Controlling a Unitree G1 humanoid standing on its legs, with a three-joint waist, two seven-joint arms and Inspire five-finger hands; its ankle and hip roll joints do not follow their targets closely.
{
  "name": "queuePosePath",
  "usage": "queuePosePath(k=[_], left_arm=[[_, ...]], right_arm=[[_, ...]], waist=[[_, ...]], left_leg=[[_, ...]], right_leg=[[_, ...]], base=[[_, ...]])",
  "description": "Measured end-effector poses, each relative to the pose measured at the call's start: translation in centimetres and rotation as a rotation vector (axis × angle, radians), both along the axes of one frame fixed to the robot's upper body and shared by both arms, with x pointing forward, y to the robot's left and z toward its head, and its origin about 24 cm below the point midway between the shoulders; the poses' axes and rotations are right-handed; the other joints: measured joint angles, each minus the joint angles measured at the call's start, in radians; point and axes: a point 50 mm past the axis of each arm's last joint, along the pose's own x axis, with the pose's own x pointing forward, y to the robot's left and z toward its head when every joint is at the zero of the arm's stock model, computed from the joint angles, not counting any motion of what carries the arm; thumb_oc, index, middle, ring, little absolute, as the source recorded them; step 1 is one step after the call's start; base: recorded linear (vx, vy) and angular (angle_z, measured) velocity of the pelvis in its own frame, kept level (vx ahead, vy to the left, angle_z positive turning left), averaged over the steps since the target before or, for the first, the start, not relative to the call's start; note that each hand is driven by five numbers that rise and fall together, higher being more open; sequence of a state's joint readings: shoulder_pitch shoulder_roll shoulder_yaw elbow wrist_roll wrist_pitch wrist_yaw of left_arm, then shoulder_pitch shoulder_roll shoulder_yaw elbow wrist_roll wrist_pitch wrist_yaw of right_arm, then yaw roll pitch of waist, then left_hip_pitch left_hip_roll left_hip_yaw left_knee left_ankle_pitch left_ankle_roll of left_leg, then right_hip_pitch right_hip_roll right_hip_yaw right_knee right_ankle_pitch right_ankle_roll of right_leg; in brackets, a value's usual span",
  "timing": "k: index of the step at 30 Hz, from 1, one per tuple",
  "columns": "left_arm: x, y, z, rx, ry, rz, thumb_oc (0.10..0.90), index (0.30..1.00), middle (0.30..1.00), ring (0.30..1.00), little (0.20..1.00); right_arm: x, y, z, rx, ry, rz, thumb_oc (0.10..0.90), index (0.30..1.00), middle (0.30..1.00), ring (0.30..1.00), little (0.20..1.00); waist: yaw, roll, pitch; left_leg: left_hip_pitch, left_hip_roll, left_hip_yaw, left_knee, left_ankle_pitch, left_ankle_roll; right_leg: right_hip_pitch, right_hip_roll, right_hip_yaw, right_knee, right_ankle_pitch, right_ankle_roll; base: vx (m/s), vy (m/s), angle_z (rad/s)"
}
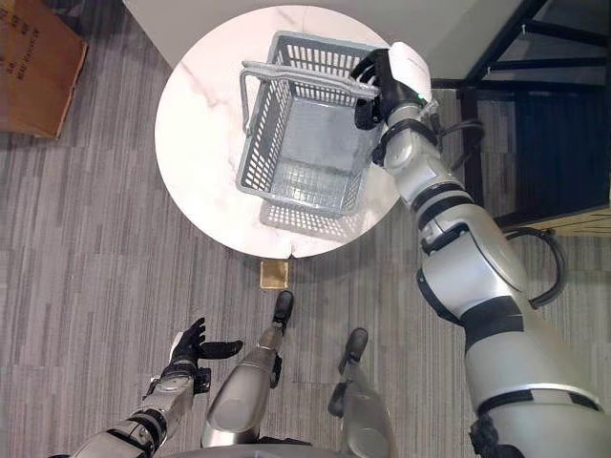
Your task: Get the vegetables into the basket
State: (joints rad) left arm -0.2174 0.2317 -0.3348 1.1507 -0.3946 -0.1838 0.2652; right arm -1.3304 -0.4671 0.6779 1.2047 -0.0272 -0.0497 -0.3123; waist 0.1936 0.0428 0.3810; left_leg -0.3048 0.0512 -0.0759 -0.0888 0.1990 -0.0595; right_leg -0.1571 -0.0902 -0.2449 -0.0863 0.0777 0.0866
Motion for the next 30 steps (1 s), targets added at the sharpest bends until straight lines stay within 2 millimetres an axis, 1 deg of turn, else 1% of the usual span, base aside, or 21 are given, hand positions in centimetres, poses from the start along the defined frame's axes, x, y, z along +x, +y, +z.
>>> queuePosePath(k=[5, 7, 9, 10, 12, 15, 17, 19, 21, 23, 24, 25, 27, 28, 30], left_arm=[[0.0, -0.7, -0.1, -0.012, -0.001, -0.015, 0.9, 1.0, 1.0, 1.0, 1.0], [0.1, -0.9, -0.1, -0.017, -0.002, -0.016, 0.9, 1.0, 1.0, 1.0, 1.0], [0.1, -0.9, -0.1, -0.016, -0.002, -0.017, 0.9, 1.0, 1.0, 1.0, 1.0], [0.0, -0.8, -0.2, -0.014, 0.005, -0.015, 0.9, 1.0, 1.0, 1.0, 1.0], [-0.2, -0.7, -0.3, -0.012, 0.012, -0.011, 0.9, 1.0, 1.0, 1.0, 1.0], [-0.4, -0.6, -0.4, 0.001, 0.027, -0.016, 0.9, 1.0, 1.0, 1.0, 1.0], [-0.6, -0.5, -0.6, 0.015, 0.047, -0.028, 0.9, 1.0, 1.0, 1.0, 1.0], [-1.1, -0.2, -0.9, 0.034, 0.09, -0.038, 0.9, 1.0, 1.0, 1.0, 1.0], [-1.9, 0.3, -1.3, 0.046, 0.135, -0.027, 0.9, 1.0, 1.0, 1.0, 1.0], [-2.2, 0.8, -1.5, 0.038, 0.153, 0.016, 0.9, 1.0, 1.0, 1.0, 1.0], [-2.4, 1.0, -1.5, 0.038, 0.162, 0.028, 0.9, 1.0, 1.0, 1.0, 1.0], [-2.9, 1.3, -1.7, 0.028, 0.178, 0.045, 0.9, 1.0, 1.0, 1.0, 1.0], [-3.6, 1.4, -2.0, 0.027, 0.202, 0.05, 0.9, 1.0, 1.0, 1.0, 1.0], [-4.2, 1.5, -2.2, 0.035, 0.221, 0.037, 0.9, 1.0, 1.0, 1.0, 1.0], [-4.5, 1.7, -2.3, 0.041, 0.232, 0.038, 0.9, 1.0, 1.0, 1.0, 1.0]], right_arm=[[0.0, 0.3, -0.5, -0.023, 0.012, 0.024, 0.4, 0.3, 0.3, 0.3, 0.3], [0.0, 0.7, -1.1, -0.012, 0.028, 0.037, 0.4, 0.3, 0.3, 0.3, 0.3], [0.0, 1.2, -2.1, -0.005, 0.06, 0.057, 0.4, 0.3, 0.3, 0.3, 0.3], [0.0, 1.6, -2.1, -0.001, 0.056, 0.073, 0.4, 0.3, 0.3, 0.3, 0.3], [-0.1, 1.7, -2.3, -0.005, 0.063, 0.084, 0.4, 0.3, 0.3, 0.3, 0.3], [-0.7, 1.8, -3.5, -0.013, 0.073, 0.119, 0.4, 0.3, 0.3, 0.3, 0.3], [-1.3, 2.0, -4.2, -0.041, 0.072, 0.161, 0.4, 0.3, 0.3, 0.3, 0.3], [-2.1, 2.4, -4.7, -0.119, 0.073, 0.219, 0.4, 0.3, 0.3, 0.3, 0.3], [-2.4, 3.0, -4.9, -0.201, 0.082, 0.261, 0.4, 0.3, 0.3, 0.3, 0.3], [-3.1, 2.6, -5.1, -0.246, 0.085, 0.286, 0.4, 0.3, 0.3, 0.3, 0.3], [-3.4, 2.3, -4.8, -0.283, 0.076, 0.301, 0.4, 0.3, 0.3, 0.3, 0.3], [-3.8, 2.3, -4.1, -0.322, 0.057, 0.319, 0.4, 0.3, 0.3, 0.3, 0.3], [-4.0, 2.2, -3.8, -0.338, 0.045, 0.335, 0.4, 0.3, 0.3, 0.3, 0.3], [-4.1, 2.1, -4.2, -0.363, 0.067, 0.339, 0.4, 0.3, 0.3, 0.3, 0.3], [-4.1, 1.8, -4.7, -0.37, 0.094, 0.338, 0.4, 0.3, 0.3, 0.3, 0.3]], waist=[[0.0, 0.007, -0.002], [-0.001, 0.009, -0.003], [-0.001, 0.009, -0.003], [-0.006, 0.011, -0.004], [-0.012, 0.013, -0.005], [-0.022, 0.014, -0.006], [-0.035, 0.014, -0.006], [-0.051, 0.014, -0.006], [-0.079, 0.013, -0.007], [-0.102, 0.011, -0.008], [-0.112, 0.011, -0.008], [-0.133, 0.009, -0.009], [-0.144, 0.002, -0.013], [-0.161, -0.007, -0.022], [-0.171, -0.017, -0.032]], left_leg=[[0.0, 0.0, 0.001, 0.0, 0.0, 0.001], [0.0, 0.0, 0.001, 0.0, 0.001, 0.001], [0.001, -0.001, 0.001, 0.0, 0.002, 0.002], [0.002, -0.001, 0.002, 0.0, 0.003, 0.002], [0.01, -0.002, 0.004, 0.0, 0.003, 0.002], [0.03, -0.004, 0.009, 0.0, 0.003, 0.003], [0.042, -0.003, 0.014, 0.0, 0.003, 0.003], [0.057, -0.002, 0.033, 0.0, 0.003, 0.003], [0.08, 0.0, 0.056, 0.0, 0.002, 0.002], [0.099, 0.004, 0.061, 0.0, -0.001, -0.001], [0.107, 0.006, 0.068, 0.0, -0.003, -0.003], [0.12, 0.01, 0.089, 0.0, -0.005, -0.004], [0.137, 0.013, 0.111, 0.0, -0.006, -0.006], [0.15, 0.017, 0.117, -0.001, -0.008, -0.008], [0.155, 0.025, 0.122, -0.001, -0.011, -0.012]], right_leg=[[0.0, 0.0, 0.0, 0.0, 0.0, 0.0], [0.0, -0.001, 0.001, 0.0, 0.0, 0.0], [0.0, -0.001, 0.001, 0.0, 0.0, 0.0], [0.0, -0.002, 0.002, 0.0, 0.001, 0.001], [0.009, -0.004, 0.003, 0.0, 0.002, 0.001], [0.025, -0.006, 0.009, 0.0, 0.001, 0.001], [0.033, -0.006, 0.015, 0.0, 0.002, 0.002], [0.041, -0.008, 0.031, 0.0, 0.007, 0.005], [0.054, -0.01, 0.054, 0.0, 0.012, 0.005], [0.07, -0.007, 0.061, 0.0, 0.013, 0.004], [0.073, -0.005, 0.07, 0.0, 0.016, 0.003], [0.075, -0.004, 0.087, 0.0, 0.024, 0.002], [0.08, -0.002, 0.11, 0.0, 0.03, 0.002], [0.087, 0.0, 0.121, 0.0, 0.032, 0.001], [0.088, 0.007, 0.127, 0.0, 0.033, -0.001]], base=[[0.0, 0.0, 0.0], [0.0, 0.0, 0.0], [-0.02, 0.023, -0.01], [-0.02, 0.04, -0.02], [-0.01, 0.02, -0.01], [-0.01, 0.021, -0.03], [-0.01, 0.033, -0.06], [0.0, 0.023, -0.22], [0.0, 0.012, -0.3], [0.0, 0.01, -0.16], [-0.01, -0.004, -0.3], [-0.02, -0.011, -0.41], [-0.02, -0.016, -0.39], [-0.01, -0.019, -0.26], [-0.01, -0.015, -0.16]])
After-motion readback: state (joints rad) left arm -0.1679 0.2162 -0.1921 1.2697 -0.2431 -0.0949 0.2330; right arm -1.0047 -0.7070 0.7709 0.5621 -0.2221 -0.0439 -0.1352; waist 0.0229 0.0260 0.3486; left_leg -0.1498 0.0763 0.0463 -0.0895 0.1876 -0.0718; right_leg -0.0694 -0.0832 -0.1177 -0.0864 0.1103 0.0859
